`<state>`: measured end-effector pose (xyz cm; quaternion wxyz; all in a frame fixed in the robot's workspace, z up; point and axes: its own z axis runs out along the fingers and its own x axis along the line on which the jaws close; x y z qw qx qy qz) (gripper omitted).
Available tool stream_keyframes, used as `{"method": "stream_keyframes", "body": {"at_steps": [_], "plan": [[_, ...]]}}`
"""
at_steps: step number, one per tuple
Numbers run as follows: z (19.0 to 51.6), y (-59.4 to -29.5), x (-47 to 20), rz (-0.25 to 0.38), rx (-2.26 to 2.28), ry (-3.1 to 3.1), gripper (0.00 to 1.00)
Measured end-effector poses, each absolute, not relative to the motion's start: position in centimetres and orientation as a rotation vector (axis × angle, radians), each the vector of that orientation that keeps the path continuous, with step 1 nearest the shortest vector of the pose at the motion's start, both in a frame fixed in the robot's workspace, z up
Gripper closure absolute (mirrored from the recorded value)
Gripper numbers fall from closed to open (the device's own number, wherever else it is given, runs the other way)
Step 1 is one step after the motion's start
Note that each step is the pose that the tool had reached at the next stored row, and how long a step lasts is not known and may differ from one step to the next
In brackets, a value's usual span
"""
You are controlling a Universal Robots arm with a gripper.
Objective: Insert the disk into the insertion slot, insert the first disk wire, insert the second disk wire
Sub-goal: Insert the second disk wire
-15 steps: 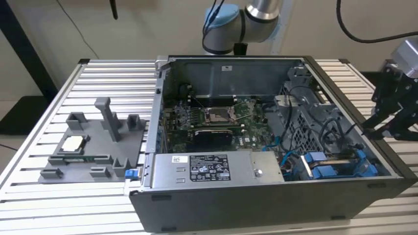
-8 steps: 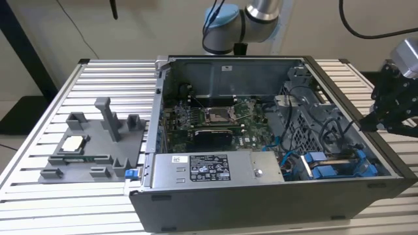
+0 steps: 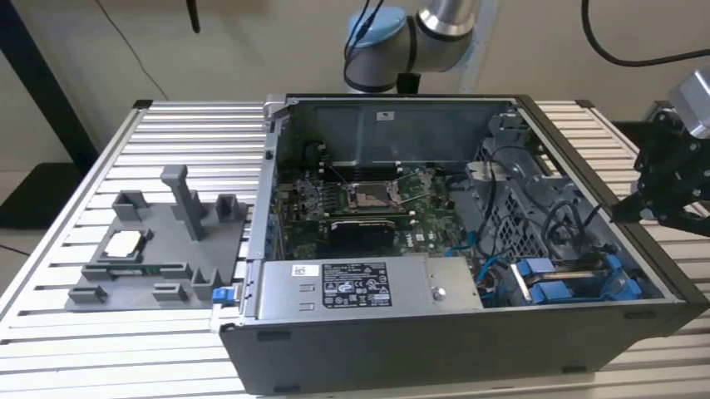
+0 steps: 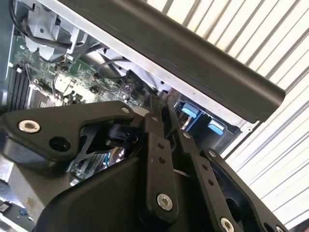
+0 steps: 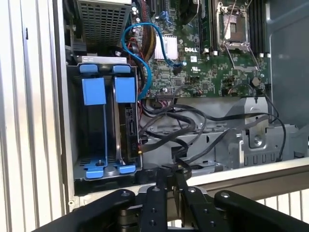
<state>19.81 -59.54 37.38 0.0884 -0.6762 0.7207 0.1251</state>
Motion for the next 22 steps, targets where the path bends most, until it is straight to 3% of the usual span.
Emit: {"method": "stream_keyframes", "body": {"at_steps": [2,22], "plan": [[37.4,-59.6,19.8,0.372,-2.012,2.145,0.84],[39.6,-59.4,16.0,0.402,-1.991,2.13,0.84]]}}
